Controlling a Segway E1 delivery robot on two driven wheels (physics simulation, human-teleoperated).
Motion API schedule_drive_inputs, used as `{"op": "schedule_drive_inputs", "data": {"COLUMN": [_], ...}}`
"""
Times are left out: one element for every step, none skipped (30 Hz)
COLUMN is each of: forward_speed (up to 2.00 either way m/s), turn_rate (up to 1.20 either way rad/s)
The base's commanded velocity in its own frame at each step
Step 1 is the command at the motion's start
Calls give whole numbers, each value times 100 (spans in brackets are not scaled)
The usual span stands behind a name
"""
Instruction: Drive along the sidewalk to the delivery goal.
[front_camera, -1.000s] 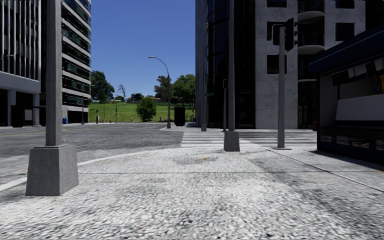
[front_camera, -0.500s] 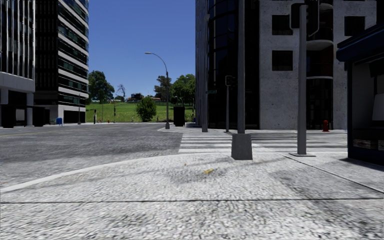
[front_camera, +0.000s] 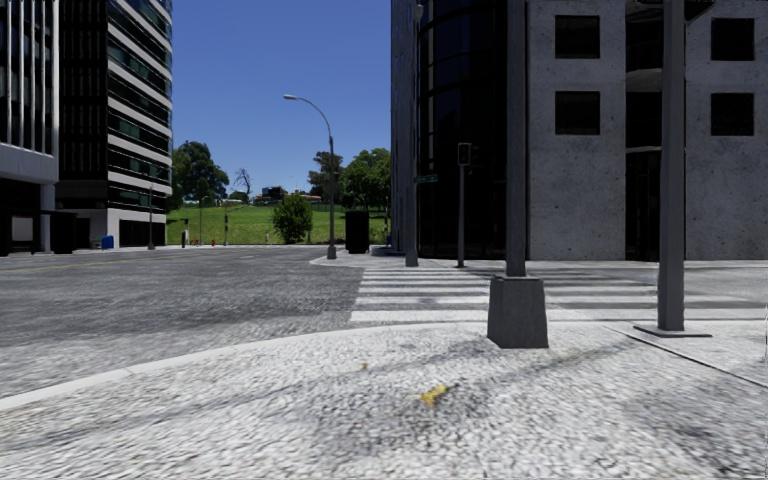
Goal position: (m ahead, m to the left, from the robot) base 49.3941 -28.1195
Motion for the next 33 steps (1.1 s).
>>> {"op": "schedule_drive_inputs", "data": {"forward_speed": [200, 200, 200, 200, 200, 200, 200, 200, 200, 200, 200, 200, 200, 200, 200, 200, 200, 200, 200, 200, 200, 200, 200, 200, 200, 200, 200, 200, 200, 200, 200, 200, 200], "turn_rate": [0, 0, 0, 0, 0, 0, 0, 0, 0, 0, 0, 0, 0, 0, 0, 0, 0, 0, 0, 0, 0, 0, 0, 0, 0, 0, 0, 0, 0, 0, 0, 0, 0]}}
